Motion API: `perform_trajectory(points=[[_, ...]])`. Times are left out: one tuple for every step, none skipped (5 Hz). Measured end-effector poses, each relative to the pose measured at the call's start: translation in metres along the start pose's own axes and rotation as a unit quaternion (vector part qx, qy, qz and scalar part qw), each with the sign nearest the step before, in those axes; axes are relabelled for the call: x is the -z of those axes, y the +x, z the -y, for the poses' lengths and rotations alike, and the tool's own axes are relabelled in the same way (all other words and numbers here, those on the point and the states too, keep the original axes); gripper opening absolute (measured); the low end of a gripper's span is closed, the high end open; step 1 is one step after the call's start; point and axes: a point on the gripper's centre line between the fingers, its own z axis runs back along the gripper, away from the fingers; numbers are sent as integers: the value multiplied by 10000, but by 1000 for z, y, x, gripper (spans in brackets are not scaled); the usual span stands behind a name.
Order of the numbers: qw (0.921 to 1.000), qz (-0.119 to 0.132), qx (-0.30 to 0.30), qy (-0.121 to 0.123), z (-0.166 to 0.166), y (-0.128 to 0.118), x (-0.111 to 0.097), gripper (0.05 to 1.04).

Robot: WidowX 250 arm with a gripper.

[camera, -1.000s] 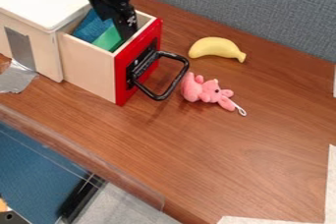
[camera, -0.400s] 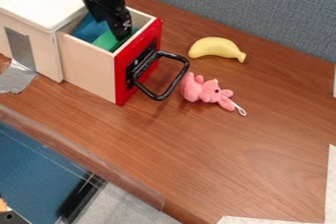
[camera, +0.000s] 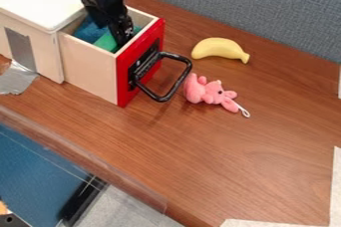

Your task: Take the green thing out of the drawer and put it on the top of the table

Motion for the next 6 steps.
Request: perform_trajectory(points=[[10000,13,41,53,2,-1,4,1001],[9998,22,106,159,2,-1,7,1001],[9997,-47,131,181,5,-3,15,949],[9997,-24,63,244,3,-3,16,664],[9998,8,11,221,5,-2,16,611],[10000,58,-43,-19,10,-1,10,611]])
